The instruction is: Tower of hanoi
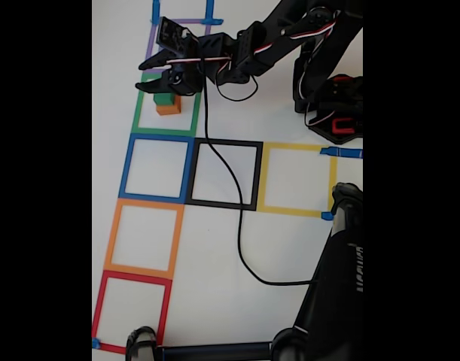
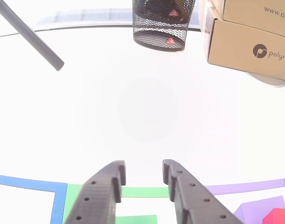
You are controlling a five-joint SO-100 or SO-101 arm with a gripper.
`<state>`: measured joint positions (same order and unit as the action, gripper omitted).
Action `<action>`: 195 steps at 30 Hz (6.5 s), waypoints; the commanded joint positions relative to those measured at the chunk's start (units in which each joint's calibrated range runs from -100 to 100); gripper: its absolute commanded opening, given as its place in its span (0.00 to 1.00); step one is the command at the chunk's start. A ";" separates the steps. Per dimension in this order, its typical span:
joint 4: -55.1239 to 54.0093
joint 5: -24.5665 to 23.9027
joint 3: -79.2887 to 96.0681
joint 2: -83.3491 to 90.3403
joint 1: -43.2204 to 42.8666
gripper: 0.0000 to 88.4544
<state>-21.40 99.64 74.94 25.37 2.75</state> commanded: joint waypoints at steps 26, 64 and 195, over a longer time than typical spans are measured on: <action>114.92 0.36 -81.67 19.64 21.89 0.00; 11.93 0.36 2.24 14.07 33.30 0.32; 80.59 0.36 -40.67 28.37 1.56 0.00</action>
<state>76.22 99.64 17.40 49.43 5.21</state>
